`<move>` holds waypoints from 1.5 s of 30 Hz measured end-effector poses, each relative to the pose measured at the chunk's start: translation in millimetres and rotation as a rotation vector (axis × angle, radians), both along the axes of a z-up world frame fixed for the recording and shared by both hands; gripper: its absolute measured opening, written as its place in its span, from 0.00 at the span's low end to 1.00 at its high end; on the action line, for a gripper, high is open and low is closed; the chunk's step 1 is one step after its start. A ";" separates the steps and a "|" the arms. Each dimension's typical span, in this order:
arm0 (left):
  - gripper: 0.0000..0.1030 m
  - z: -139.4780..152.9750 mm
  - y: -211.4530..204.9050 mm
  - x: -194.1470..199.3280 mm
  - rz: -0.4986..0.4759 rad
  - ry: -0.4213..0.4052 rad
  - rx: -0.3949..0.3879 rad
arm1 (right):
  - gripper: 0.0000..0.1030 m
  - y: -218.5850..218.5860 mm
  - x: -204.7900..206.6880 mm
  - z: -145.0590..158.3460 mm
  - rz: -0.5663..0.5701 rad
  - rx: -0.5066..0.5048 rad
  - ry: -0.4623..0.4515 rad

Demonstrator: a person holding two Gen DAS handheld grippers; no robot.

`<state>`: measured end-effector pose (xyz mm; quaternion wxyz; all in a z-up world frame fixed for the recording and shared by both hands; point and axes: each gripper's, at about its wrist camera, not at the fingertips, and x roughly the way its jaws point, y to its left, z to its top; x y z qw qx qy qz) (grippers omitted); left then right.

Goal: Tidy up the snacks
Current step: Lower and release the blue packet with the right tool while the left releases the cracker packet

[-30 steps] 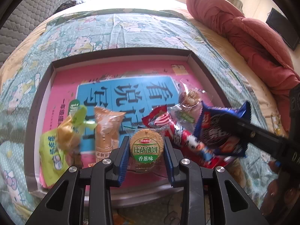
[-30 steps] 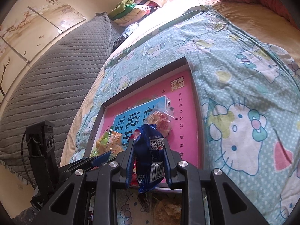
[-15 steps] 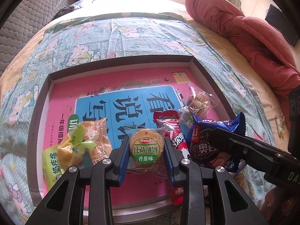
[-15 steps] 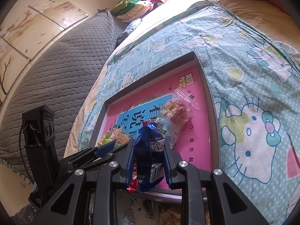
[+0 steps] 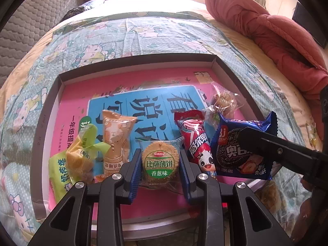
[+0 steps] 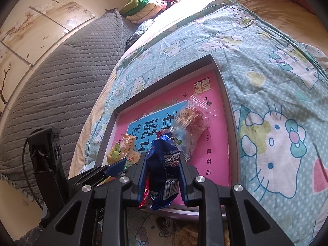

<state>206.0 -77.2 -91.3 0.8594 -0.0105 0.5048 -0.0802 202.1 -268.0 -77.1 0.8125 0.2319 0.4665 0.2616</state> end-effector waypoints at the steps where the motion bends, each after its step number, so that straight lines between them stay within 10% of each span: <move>1: 0.34 0.3 0.4 -1.0 0.002 -0.003 0.002 | 0.27 -0.1 -0.1 -0.2 0.002 0.003 0.003; 45: 0.34 12.6 5.8 -12.7 0.027 -0.007 -0.001 | 0.32 -19.7 -3.0 15.8 -0.056 -0.049 -0.010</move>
